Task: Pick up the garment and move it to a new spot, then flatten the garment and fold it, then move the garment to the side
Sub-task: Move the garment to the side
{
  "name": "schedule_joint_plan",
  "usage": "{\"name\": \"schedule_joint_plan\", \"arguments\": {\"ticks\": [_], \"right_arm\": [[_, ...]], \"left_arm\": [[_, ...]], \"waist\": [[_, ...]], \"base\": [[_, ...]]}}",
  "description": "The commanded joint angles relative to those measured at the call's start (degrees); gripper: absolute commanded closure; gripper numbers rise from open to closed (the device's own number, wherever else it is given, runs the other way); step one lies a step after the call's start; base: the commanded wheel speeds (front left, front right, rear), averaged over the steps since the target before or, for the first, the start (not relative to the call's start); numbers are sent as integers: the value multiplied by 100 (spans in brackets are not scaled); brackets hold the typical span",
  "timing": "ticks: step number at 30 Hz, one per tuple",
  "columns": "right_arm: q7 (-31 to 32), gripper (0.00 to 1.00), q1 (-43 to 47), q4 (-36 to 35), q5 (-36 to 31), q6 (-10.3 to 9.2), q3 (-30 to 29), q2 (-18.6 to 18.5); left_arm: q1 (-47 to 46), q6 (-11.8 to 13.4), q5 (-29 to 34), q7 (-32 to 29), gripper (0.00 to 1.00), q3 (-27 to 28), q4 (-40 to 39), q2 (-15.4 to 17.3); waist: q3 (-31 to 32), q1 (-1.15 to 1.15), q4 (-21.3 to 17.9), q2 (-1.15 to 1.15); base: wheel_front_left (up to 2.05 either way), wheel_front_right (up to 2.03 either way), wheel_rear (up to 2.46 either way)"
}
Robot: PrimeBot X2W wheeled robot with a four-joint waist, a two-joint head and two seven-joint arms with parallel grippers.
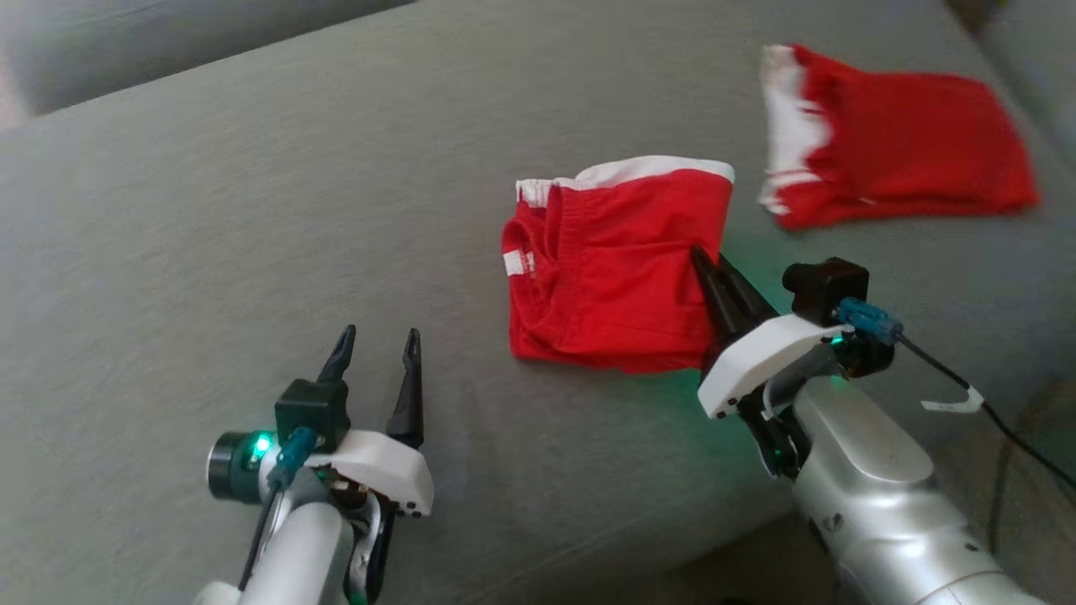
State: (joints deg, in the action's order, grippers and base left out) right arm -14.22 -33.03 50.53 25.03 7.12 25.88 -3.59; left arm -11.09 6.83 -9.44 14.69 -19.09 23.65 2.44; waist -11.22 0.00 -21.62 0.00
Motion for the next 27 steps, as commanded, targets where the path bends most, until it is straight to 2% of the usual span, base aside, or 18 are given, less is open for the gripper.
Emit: {"name": "schedule_joint_plan", "arguments": {"ticks": [1,5,9,13,18,19,23,27], "right_arm": [[-77,100,-51,-217,-67,36,111,71],[-77,100,-131,-320,-319,36,-29,71],[-77,100,-416,-254,-858,36,-90,71],[-75,100,-953,50,-1420,36,-167,-90],[65,100,-1668,461,-1809,36,-640,-653],[65,100,-1668,461,-1809,36,-640,-653],[254,100,-2099,814,-2198,36,-988,-1315],[333,100,-2369,1066,-2535,36,-1344,-1812]], "left_arm": [[-261,-28,67,30,0,237,-126,43],[-398,-120,97,30,0,135,-72,43],[-484,-138,109,30,0,56,-40,43],[-486,-171,182,30,0,57,-4,43],[-500,-179,232,30,0,106,-49,43],[-500,-179,232,30,0,106,-49,43],[-477,-188,260,30,0,220,-84,43],[-440,-202,265,30,0,306,-114,43]], "waist": [[-149,0,-811,0],[-302,0,-944,0],[-413,0,-946,0],[-540,0,-738,0],[-700,0,-272,0],[-700,0,-272,0],[-799,0,17,0],[-842,0,170,0]], "base": [[0,0,0],[0,0,0],[0,0,0],[0,0,0],[0,0,0],[0,0,0],[0,0,0],[0,0,0]]}}
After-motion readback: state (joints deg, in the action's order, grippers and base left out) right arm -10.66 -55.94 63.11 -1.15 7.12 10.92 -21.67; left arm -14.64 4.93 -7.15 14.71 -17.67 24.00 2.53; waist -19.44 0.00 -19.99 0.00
